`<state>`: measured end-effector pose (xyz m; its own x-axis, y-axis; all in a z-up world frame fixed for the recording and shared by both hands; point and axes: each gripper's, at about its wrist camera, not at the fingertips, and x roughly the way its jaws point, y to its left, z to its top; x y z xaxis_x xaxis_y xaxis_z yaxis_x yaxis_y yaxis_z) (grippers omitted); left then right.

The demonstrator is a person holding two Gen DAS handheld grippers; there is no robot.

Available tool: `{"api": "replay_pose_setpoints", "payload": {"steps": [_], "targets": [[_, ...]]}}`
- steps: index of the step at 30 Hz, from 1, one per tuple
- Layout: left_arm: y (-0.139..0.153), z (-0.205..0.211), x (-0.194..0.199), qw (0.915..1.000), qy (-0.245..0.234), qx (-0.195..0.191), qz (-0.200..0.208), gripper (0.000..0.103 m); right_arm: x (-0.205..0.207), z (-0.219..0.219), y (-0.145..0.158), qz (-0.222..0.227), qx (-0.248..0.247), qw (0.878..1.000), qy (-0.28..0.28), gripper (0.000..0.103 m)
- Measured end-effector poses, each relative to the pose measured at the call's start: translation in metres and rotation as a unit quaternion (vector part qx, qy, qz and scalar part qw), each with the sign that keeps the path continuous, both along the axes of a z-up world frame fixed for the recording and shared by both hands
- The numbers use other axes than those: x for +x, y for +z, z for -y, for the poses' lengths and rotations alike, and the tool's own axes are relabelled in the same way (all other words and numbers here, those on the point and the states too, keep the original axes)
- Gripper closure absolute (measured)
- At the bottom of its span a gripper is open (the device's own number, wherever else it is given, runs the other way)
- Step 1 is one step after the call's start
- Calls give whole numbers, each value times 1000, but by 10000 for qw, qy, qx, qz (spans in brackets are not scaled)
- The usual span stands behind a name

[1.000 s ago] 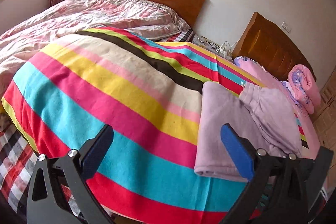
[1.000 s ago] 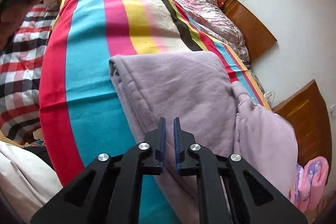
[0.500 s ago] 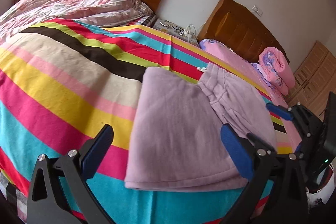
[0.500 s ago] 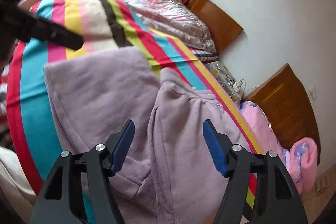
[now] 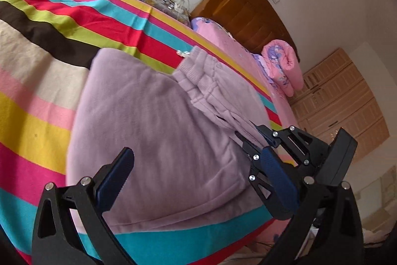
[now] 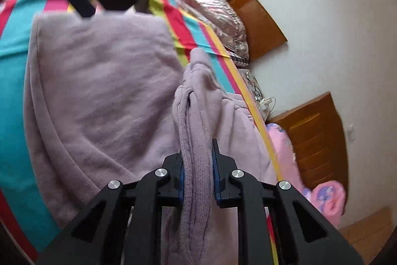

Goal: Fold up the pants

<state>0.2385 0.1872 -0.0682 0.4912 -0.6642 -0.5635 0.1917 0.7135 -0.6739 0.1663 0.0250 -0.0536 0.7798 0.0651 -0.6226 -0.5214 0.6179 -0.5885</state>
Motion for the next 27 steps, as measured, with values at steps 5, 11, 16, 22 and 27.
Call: {"api": "replay_pose_setpoints", "payload": {"steps": [5, 11, 16, 22, 27], "targets": [[-12, 33, 51, 9898, -705, -1142, -480, 1, 6, 30, 25, -15, 853, 9961, -208, 87], [-41, 57, 136, 9634, -672, -2249, -1293, 2, 5, 42, 30, 37, 1070, 9941, -187, 87], [-47, 71, 170, 9734, -358, -1871, -1276, 64, 3, 47, 23, -40, 1073, 9942, -14, 84], [-26, 79, 164, 9901, -156, -1068, -902, 76, -34, 125, 28, -119, 2325, 9655, -1164, 11], [7, 98, 155, 9969, -181, -554, -520, 76, -70, 137, -7, -425, 2239, 9555, -1874, 19]]}}
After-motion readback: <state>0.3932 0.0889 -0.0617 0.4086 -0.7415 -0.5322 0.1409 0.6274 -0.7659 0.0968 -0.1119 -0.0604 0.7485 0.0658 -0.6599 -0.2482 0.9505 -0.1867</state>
